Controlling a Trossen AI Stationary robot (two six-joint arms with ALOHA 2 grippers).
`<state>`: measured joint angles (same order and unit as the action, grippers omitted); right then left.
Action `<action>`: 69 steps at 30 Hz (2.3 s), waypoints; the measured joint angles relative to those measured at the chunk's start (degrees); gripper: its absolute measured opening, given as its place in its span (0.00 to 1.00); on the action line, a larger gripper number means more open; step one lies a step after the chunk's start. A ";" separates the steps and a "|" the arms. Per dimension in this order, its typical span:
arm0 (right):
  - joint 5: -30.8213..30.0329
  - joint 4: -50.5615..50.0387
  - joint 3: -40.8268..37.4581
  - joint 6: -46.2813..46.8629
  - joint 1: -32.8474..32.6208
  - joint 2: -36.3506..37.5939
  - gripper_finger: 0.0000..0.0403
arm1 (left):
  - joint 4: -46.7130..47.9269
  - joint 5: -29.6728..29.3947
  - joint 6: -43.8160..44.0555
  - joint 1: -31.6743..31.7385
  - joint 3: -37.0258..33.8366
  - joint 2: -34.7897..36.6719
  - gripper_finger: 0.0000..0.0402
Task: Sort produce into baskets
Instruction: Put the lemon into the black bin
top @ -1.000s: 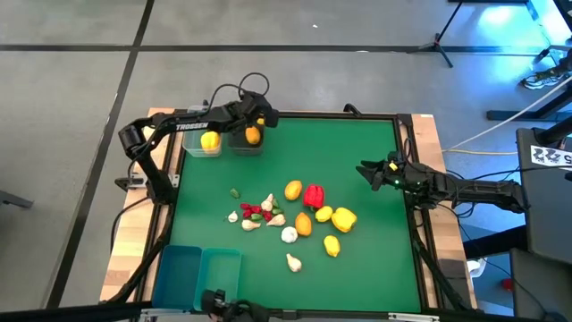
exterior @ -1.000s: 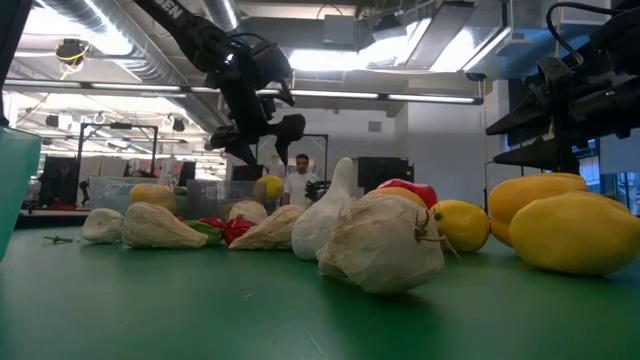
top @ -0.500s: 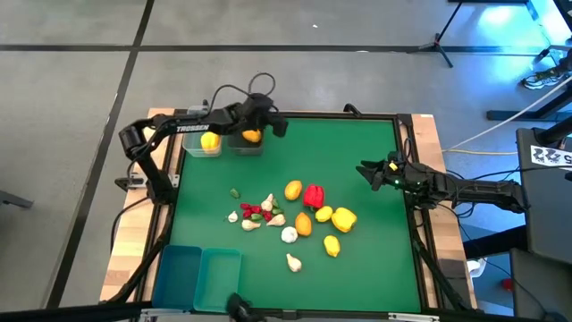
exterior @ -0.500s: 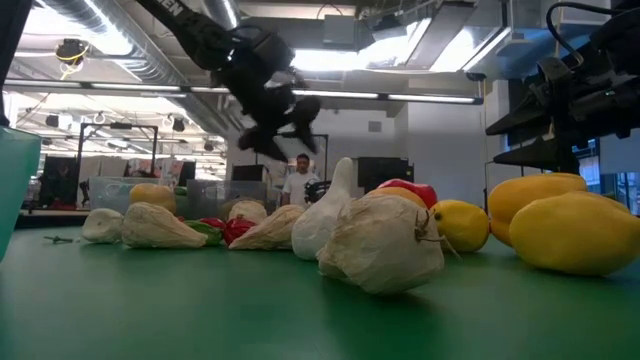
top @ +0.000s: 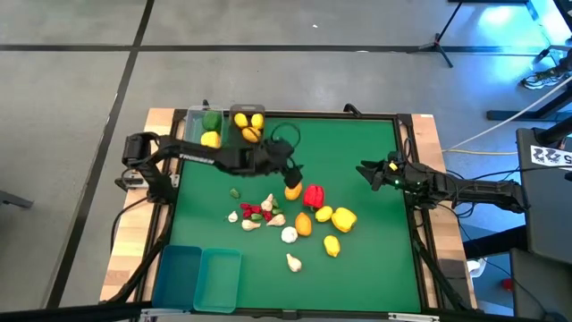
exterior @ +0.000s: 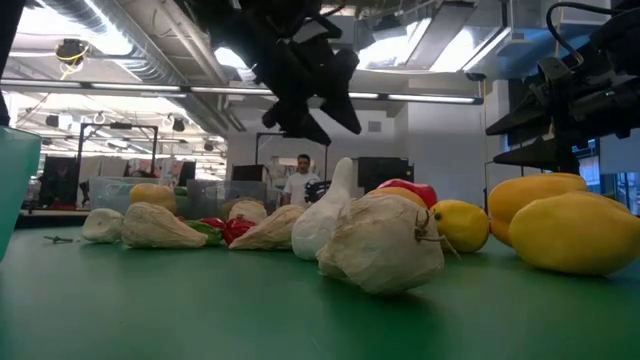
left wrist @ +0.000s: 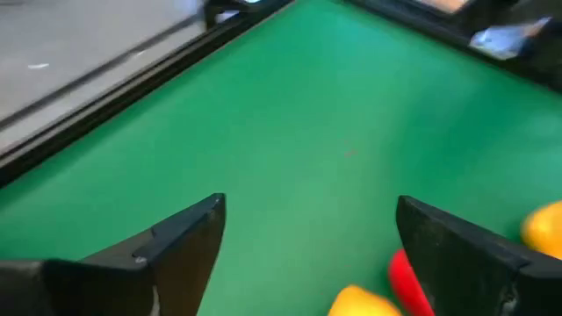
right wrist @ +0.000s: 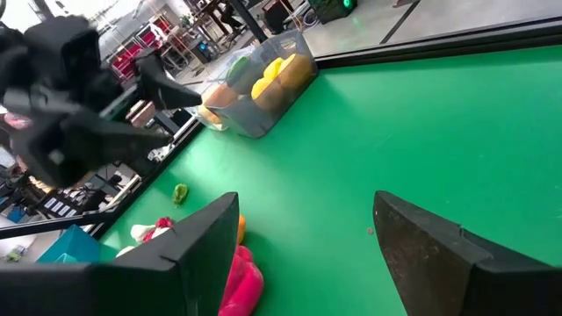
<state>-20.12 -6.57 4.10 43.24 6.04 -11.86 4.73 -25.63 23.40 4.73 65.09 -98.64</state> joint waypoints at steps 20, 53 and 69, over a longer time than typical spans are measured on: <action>-0.28 0.00 0.00 1.40 -0.02 -0.02 0.65 | -0.86 -2.46 14.52 -9.03 -0.82 -16.82 0.82; -0.23 -0.03 0.00 1.39 -0.01 -0.02 0.65 | 20.31 -13.48 15.43 5.35 4.45 3.90 0.61; -0.81 -0.50 0.04 -0.24 0.00 -0.07 0.65 | 9.12 -18.67 26.27 15.17 -19.92 15.84 0.61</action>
<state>-20.93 -7.07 4.14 43.00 6.04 -11.92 13.85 -44.30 49.67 19.90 45.16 -82.80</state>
